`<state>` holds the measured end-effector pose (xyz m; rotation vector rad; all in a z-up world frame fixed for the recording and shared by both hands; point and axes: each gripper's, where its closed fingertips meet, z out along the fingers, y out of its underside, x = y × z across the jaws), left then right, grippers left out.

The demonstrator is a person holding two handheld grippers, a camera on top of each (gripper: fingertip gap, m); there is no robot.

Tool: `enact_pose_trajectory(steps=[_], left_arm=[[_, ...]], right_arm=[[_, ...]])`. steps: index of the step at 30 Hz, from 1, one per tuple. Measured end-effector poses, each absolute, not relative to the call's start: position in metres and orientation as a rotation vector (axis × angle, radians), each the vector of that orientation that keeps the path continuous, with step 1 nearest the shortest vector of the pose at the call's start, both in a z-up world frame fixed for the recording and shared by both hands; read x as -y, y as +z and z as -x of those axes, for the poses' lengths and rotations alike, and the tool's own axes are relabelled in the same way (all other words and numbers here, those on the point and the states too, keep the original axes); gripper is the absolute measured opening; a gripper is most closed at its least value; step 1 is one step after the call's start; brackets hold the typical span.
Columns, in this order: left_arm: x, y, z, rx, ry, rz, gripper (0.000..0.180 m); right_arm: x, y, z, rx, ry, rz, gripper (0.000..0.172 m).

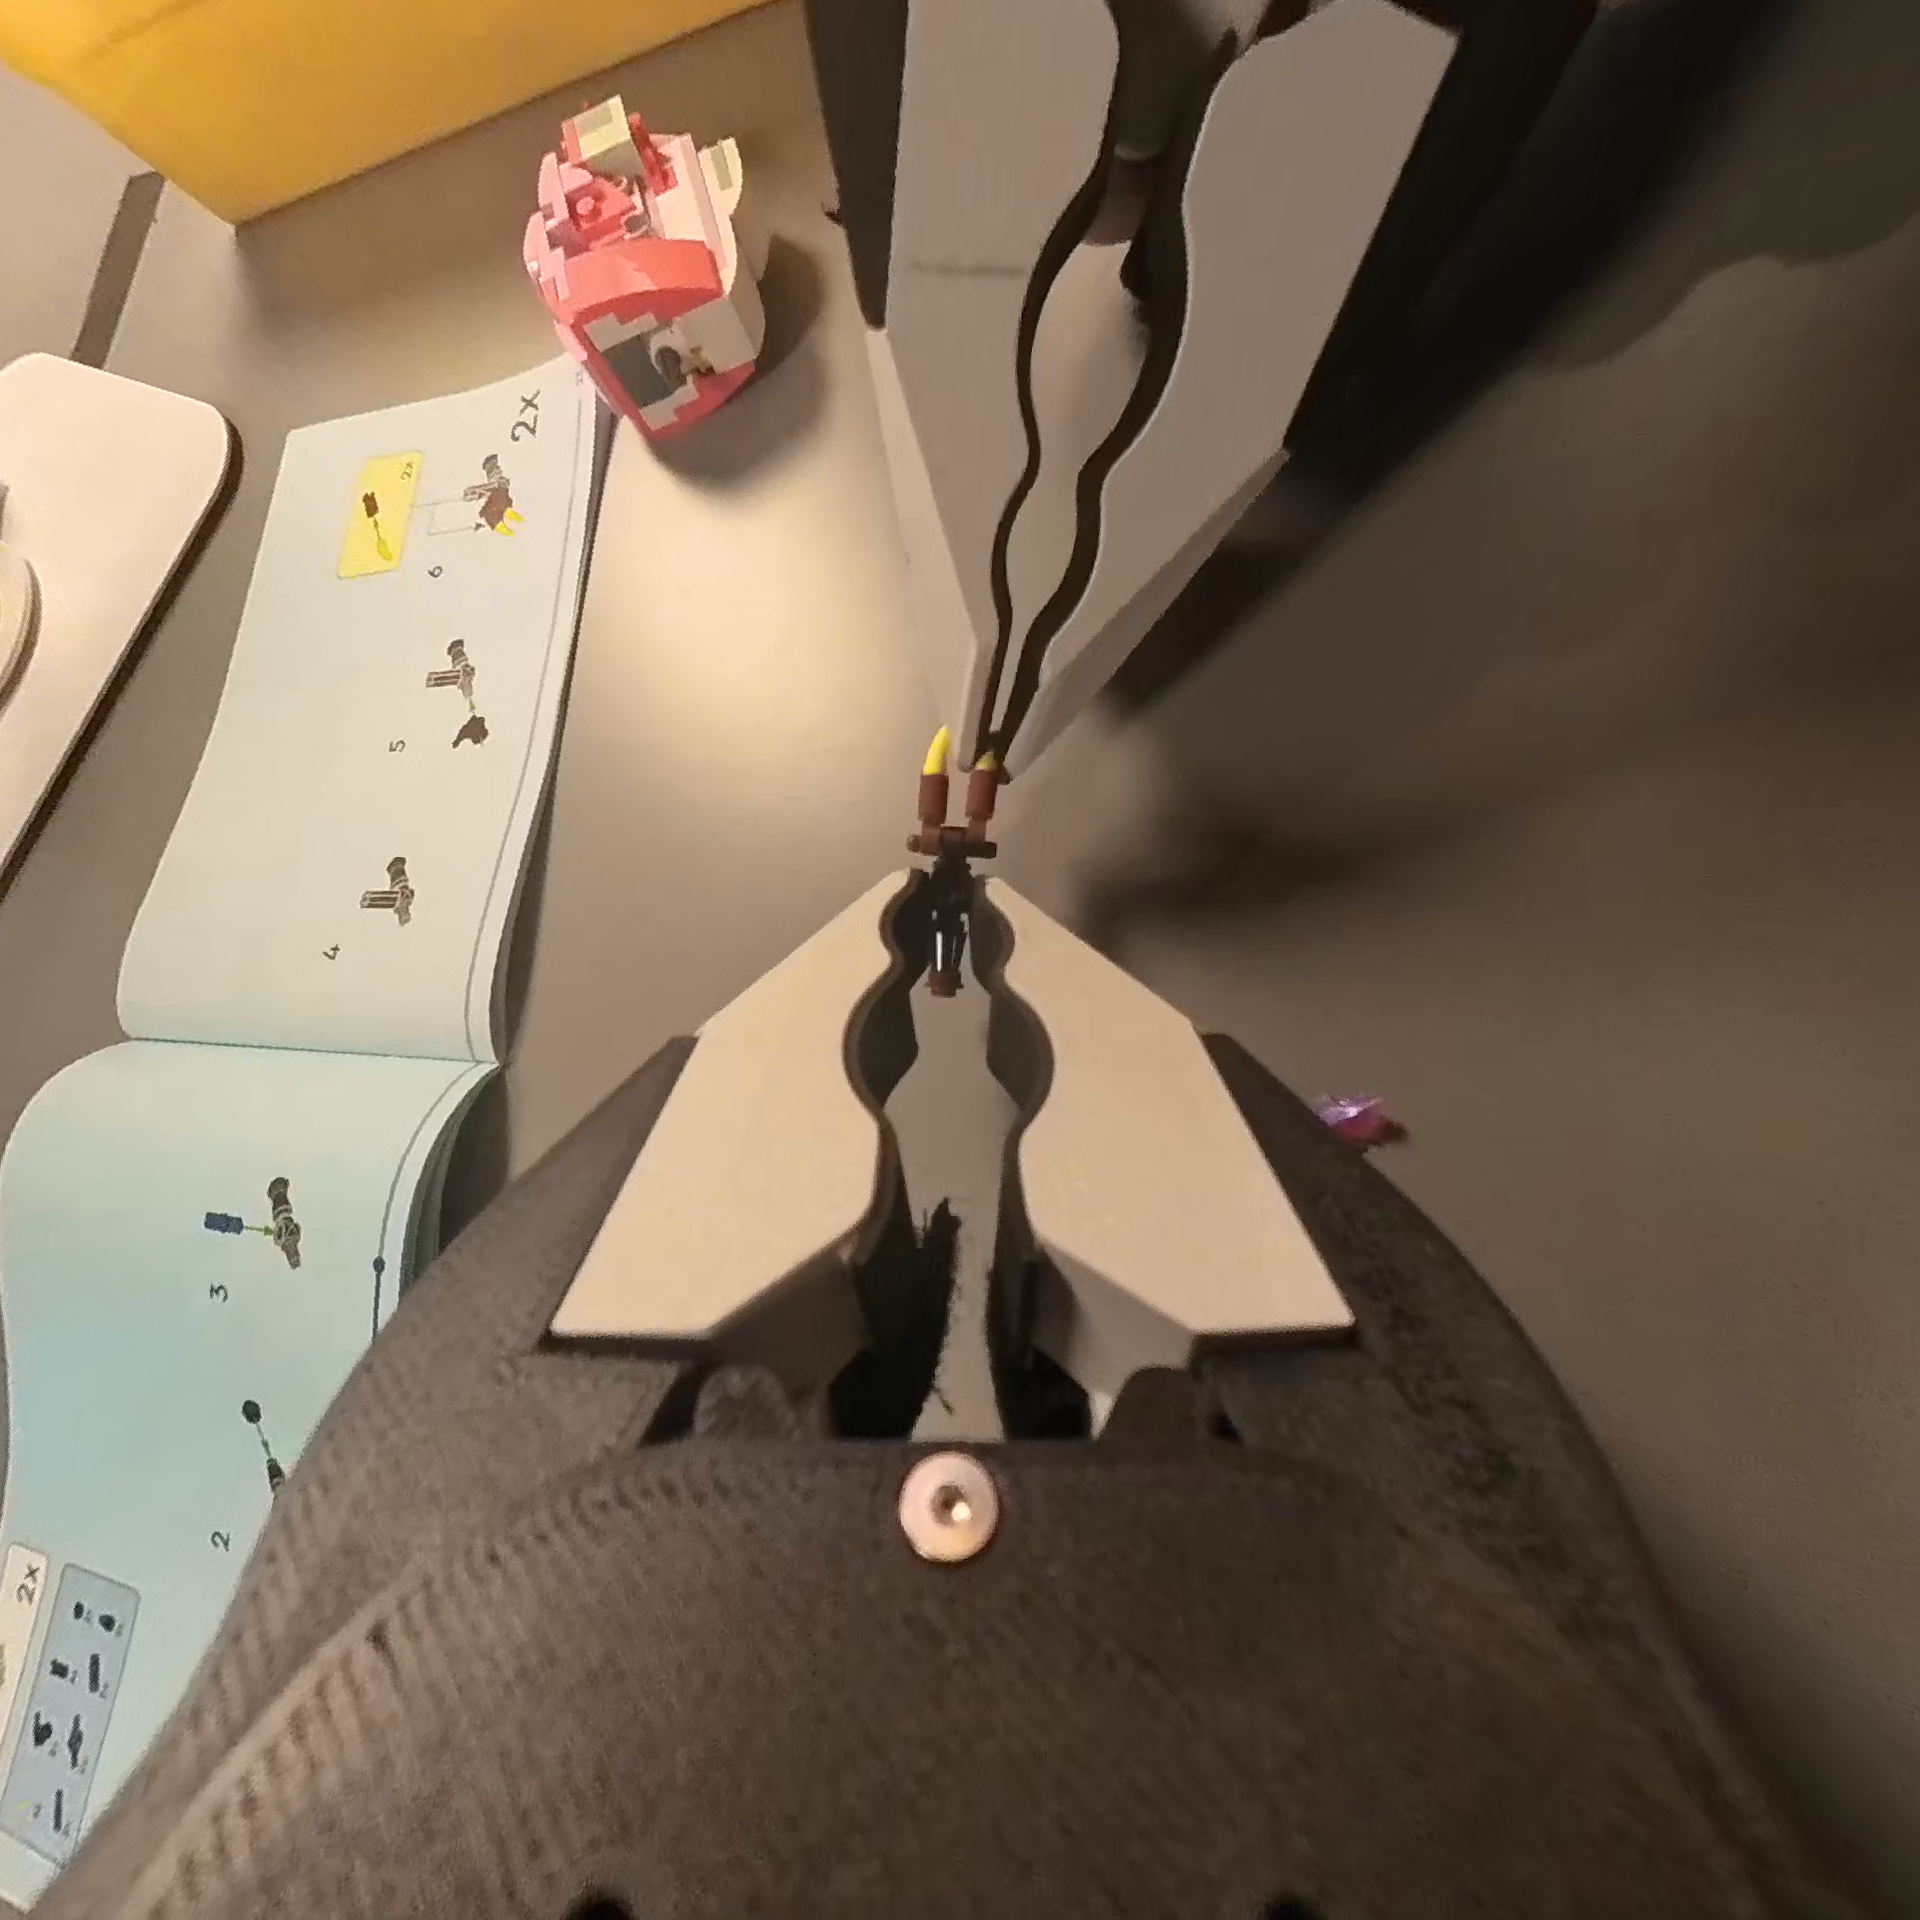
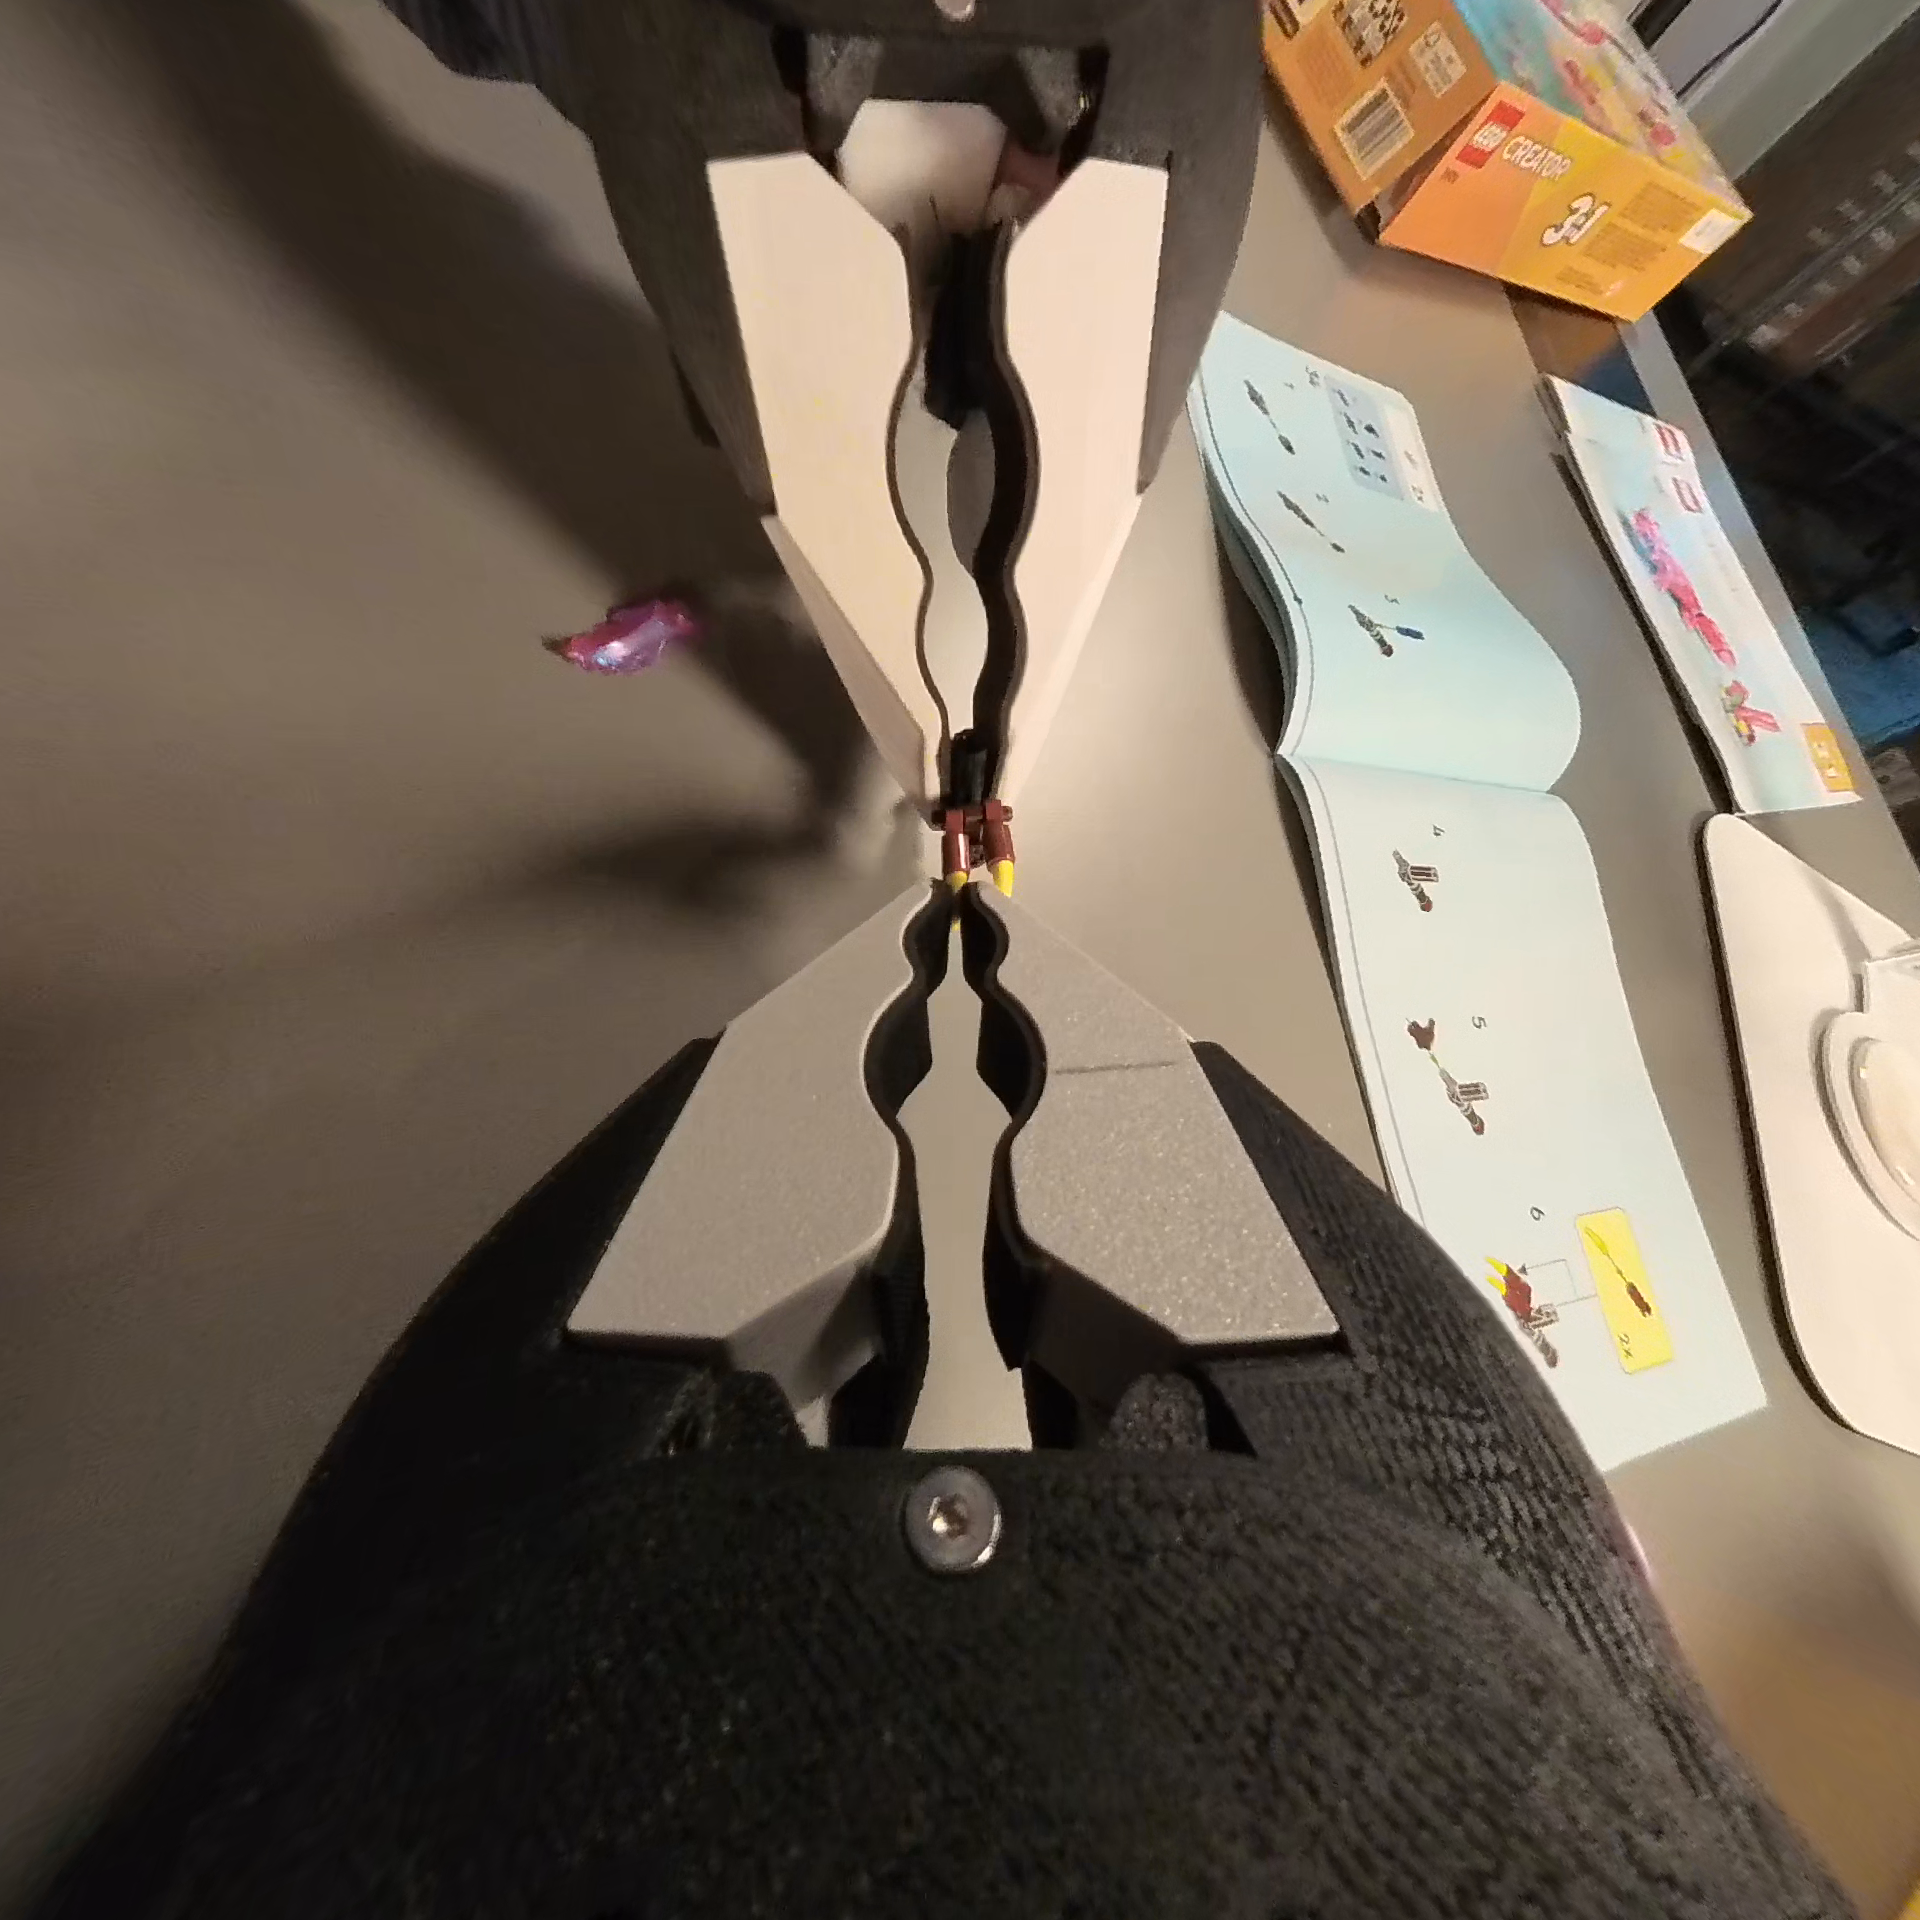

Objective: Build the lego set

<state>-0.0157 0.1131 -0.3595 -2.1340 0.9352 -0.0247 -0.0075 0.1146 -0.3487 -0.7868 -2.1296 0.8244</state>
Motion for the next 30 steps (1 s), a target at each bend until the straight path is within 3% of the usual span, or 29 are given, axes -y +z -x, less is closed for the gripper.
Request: enact_pose_trajectory(steps=[14, 30], left_arm=[[-0.129, -0.369, 0.036, -0.904, 0.347, 2.203, 0.005], [-0.152, -0.353, 0.06, -0.827, 0.783, 1.905, 0.005]], right_arm=[[-0.132, -0.357, 0.023, 2.077, 0.328, 0.701, 0.0], [-0.152, -0.342, 0.046, 1.727, -0.227, 0.343, 0.0]])
